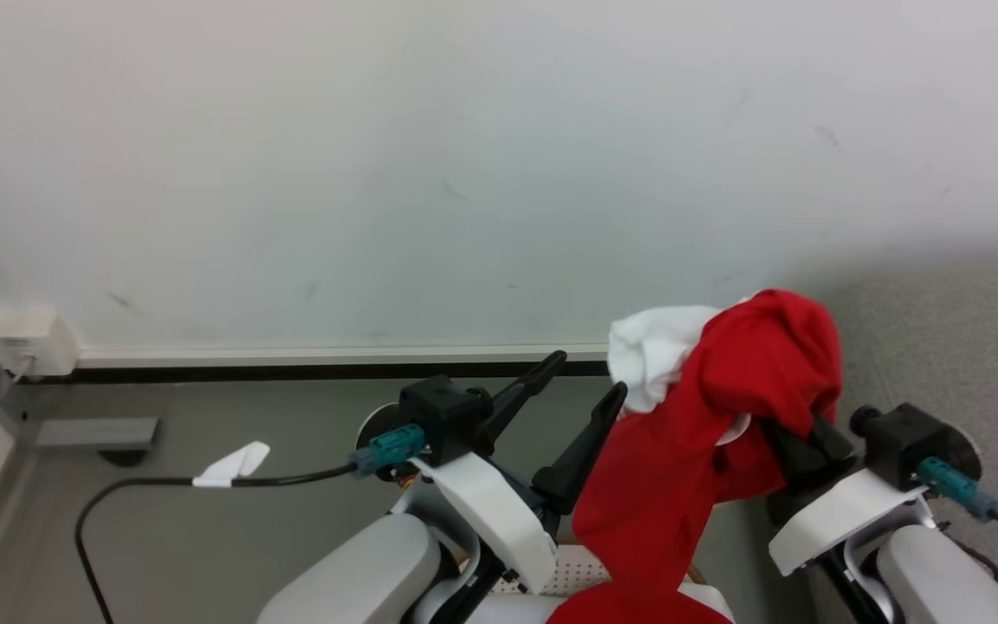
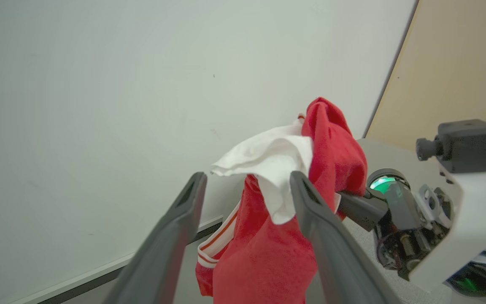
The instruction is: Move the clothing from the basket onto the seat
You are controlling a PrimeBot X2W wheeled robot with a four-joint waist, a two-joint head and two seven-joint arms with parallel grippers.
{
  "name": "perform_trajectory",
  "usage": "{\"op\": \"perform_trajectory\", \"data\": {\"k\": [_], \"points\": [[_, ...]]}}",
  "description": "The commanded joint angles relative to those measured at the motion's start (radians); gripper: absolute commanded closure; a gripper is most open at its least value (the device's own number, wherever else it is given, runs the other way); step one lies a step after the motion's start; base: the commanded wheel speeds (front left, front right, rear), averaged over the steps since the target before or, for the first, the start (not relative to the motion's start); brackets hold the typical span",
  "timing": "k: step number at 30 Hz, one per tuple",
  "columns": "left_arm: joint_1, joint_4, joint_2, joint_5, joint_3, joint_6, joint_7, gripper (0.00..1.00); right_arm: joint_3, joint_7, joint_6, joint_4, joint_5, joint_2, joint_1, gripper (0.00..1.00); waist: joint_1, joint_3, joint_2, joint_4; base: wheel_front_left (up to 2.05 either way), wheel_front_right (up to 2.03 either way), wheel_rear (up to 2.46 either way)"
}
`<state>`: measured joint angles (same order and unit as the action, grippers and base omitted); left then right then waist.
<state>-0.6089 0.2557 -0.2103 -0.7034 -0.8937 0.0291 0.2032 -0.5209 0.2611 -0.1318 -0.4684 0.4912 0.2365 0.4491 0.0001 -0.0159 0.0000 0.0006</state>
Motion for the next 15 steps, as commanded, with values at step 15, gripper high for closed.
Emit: {"op": "perform_trajectory", "data": {"k": [15], "points": [[0.027, -0.02, -0.045, 0.104, -0.02, 0.014, 0.051, 0.0, 0.212, 0.003, 0.002, 0.194, -0.119, 0.057, -0.065, 1.0, -0.0001, 0.086, 0.0, -0.304, 0.0, 0.0, 0.0]]}}
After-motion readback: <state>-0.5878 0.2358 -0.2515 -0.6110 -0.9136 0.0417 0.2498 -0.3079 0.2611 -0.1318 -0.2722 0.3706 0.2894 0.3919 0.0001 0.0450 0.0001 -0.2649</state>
